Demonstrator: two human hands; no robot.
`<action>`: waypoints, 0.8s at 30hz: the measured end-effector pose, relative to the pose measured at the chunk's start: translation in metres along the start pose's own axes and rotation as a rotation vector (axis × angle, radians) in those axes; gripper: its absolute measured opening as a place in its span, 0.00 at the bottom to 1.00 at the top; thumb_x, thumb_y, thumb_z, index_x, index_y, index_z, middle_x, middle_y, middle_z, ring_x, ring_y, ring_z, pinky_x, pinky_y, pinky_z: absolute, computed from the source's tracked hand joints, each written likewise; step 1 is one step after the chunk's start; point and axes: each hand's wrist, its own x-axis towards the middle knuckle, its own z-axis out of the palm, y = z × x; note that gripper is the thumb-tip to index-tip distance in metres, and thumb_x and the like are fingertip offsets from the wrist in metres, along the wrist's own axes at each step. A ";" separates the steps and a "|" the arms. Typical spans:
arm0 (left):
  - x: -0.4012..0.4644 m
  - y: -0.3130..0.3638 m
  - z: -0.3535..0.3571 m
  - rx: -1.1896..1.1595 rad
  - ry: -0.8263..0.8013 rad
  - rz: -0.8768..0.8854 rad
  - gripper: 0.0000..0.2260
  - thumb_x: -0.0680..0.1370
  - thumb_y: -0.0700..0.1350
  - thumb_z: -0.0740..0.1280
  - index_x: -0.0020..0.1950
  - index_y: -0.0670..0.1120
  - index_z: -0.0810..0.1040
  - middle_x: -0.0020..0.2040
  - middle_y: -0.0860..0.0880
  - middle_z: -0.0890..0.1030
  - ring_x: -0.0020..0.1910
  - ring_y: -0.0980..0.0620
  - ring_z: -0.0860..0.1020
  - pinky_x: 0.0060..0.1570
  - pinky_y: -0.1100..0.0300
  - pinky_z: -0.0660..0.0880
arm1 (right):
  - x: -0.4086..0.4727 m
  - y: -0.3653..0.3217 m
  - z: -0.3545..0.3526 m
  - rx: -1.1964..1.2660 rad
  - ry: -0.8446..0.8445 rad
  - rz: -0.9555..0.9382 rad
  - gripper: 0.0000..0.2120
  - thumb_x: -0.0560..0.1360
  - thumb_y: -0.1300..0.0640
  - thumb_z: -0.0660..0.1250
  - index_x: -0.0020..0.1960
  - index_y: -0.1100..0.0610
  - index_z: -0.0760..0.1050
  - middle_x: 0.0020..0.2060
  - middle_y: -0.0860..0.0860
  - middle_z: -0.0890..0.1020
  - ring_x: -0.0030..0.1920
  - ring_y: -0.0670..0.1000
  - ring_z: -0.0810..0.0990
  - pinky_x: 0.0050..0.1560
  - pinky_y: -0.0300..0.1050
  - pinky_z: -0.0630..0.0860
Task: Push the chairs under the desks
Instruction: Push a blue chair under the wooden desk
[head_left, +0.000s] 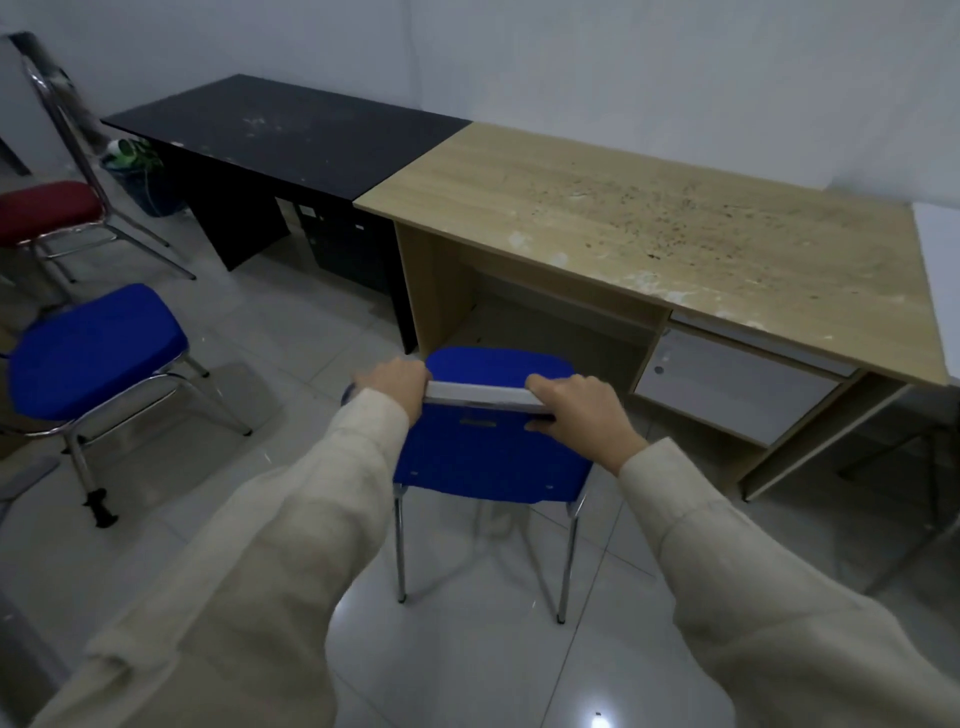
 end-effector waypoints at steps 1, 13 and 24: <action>0.007 0.000 -0.004 -0.011 0.010 0.009 0.13 0.77 0.38 0.62 0.59 0.49 0.78 0.56 0.45 0.80 0.56 0.43 0.79 0.60 0.44 0.74 | 0.006 0.004 -0.002 -0.004 0.006 0.010 0.13 0.76 0.50 0.66 0.57 0.54 0.70 0.48 0.52 0.83 0.46 0.53 0.81 0.38 0.41 0.66; 0.080 -0.031 -0.051 0.044 0.069 0.005 0.15 0.78 0.36 0.60 0.62 0.47 0.77 0.59 0.43 0.78 0.60 0.41 0.77 0.62 0.46 0.72 | 0.082 0.000 0.002 0.058 0.128 0.063 0.13 0.74 0.50 0.69 0.53 0.56 0.72 0.43 0.54 0.83 0.41 0.55 0.81 0.36 0.44 0.69; 0.147 -0.024 -0.088 -0.060 0.046 0.091 0.15 0.78 0.34 0.60 0.60 0.47 0.77 0.57 0.44 0.78 0.59 0.41 0.76 0.64 0.43 0.67 | 0.149 0.048 -0.013 0.003 0.161 0.097 0.14 0.68 0.52 0.76 0.46 0.57 0.75 0.33 0.54 0.83 0.29 0.51 0.72 0.25 0.33 0.52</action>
